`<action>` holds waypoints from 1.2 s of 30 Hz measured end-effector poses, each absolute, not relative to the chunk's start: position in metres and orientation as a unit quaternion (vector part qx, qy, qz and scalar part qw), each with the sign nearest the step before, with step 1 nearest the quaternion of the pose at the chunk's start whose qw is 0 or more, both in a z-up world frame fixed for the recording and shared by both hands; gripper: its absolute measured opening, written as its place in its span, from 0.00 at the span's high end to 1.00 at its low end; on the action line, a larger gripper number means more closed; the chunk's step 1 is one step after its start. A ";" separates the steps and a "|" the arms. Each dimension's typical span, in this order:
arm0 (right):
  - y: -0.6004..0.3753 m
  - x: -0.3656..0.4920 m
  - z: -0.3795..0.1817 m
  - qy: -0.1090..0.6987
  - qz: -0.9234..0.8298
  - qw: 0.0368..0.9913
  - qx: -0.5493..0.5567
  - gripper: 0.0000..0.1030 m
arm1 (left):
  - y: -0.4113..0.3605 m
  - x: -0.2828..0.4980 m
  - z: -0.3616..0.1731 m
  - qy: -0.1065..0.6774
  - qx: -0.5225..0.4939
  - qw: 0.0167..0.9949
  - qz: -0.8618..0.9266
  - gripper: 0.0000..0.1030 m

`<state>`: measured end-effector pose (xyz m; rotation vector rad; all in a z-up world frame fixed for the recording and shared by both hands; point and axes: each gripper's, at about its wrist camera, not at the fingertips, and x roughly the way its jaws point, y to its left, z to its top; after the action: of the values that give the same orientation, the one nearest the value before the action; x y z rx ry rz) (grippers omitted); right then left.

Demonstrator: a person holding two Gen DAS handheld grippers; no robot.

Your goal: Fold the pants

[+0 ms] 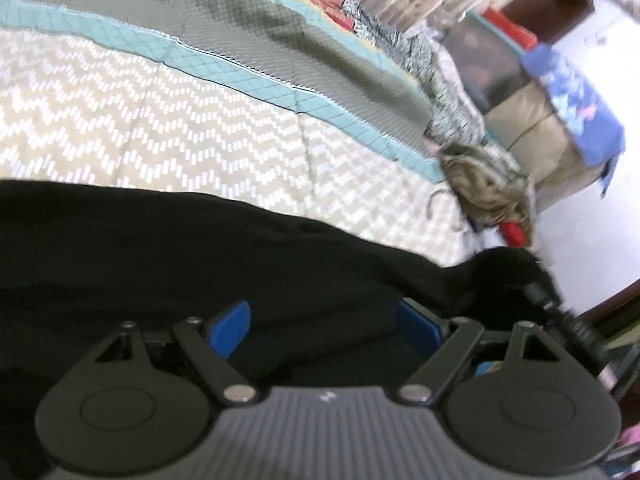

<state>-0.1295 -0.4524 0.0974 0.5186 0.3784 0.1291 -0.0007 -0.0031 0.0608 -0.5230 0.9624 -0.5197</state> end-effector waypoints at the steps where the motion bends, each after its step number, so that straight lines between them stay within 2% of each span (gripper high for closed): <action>1: -0.438 -0.127 0.100 0.193 0.083 0.949 0.235 0.86 | -0.001 0.000 0.060 0.454 -0.256 0.817 -0.248 0.20; 4: -0.378 -0.119 0.094 0.232 0.168 0.945 0.159 0.86 | -0.002 -0.002 0.054 0.460 -0.256 0.813 -0.249 0.20; 6: -0.342 -0.107 0.074 0.287 0.200 0.931 0.105 0.84 | -0.002 -0.004 0.047 0.469 -0.254 0.809 -0.245 0.20; 7: -0.321 -0.098 0.054 0.333 0.214 0.915 0.075 0.76 | -0.002 -0.004 0.042 0.477 -0.256 0.805 -0.244 0.20; 8: -0.307 -0.092 0.035 0.372 0.218 0.901 0.053 0.72 | -0.004 -0.004 0.038 0.483 -0.257 0.801 -0.243 0.20; 9: -0.295 -0.093 0.020 0.378 0.214 0.901 0.025 0.72 | -0.004 -0.004 0.035 0.488 -0.257 0.798 -0.242 0.20; 10: -0.287 -0.104 0.022 0.347 0.215 0.913 0.001 0.59 | -0.003 -0.005 0.035 0.491 -0.255 0.797 -0.242 0.20; 12: -0.286 -0.106 0.032 0.356 0.248 0.901 0.007 0.40 | -0.002 -0.007 0.035 0.491 -0.250 0.798 -0.244 0.20; 15: -0.305 -0.107 0.049 0.351 0.270 0.895 0.056 0.39 | -0.003 -0.005 0.036 0.488 -0.248 0.799 -0.249 0.20; 18: -0.328 -0.116 0.069 0.326 0.265 0.902 0.094 0.40 | -0.014 0.000 0.039 0.489 -0.232 0.800 -0.260 0.20; 20: -0.348 -0.119 0.080 0.306 0.256 0.908 0.131 0.44 | -0.026 0.006 0.045 0.486 -0.217 0.802 -0.272 0.22; 22: -0.362 -0.119 0.079 0.299 0.243 0.908 0.165 0.61 | -0.042 0.012 0.052 0.480 -0.203 0.802 -0.291 0.26; 24: -0.369 -0.120 0.074 0.304 0.224 0.908 0.180 0.75 | -0.063 0.017 0.060 0.470 -0.185 0.803 -0.316 0.31; 25: -0.371 -0.120 0.070 0.308 0.213 0.909 0.181 0.78 | -0.074 0.019 0.063 0.466 -0.174 0.804 -0.328 0.35; 29: -0.373 -0.112 0.043 0.339 0.188 0.898 0.208 0.78 | -0.121 0.026 0.052 0.482 -0.131 0.791 -0.352 0.42; 30: -0.372 -0.108 0.029 0.362 0.165 0.893 0.208 0.81 | -0.130 0.028 0.043 0.492 -0.114 0.791 -0.345 0.42; 31: -0.373 -0.103 0.012 0.383 0.143 0.885 0.222 0.87 | -0.141 0.028 0.031 0.503 -0.080 0.797 -0.324 0.46; 32: -0.381 -0.107 0.005 0.366 0.145 0.882 0.259 0.87 | -0.147 0.027 0.020 0.505 -0.049 0.805 -0.308 0.53; 34: -0.392 -0.106 -0.001 0.368 0.141 0.864 0.313 0.94 | -0.150 0.018 0.018 0.475 -0.024 0.823 -0.310 0.53; 36: -0.393 -0.105 -0.001 0.370 0.143 0.860 0.320 0.94 | -0.153 0.015 0.022 0.475 -0.014 0.824 -0.307 0.53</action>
<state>-0.1051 -0.3926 -0.0013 0.6707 0.7775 0.2992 0.0150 -0.1527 0.0216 -0.0301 1.0101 -0.6531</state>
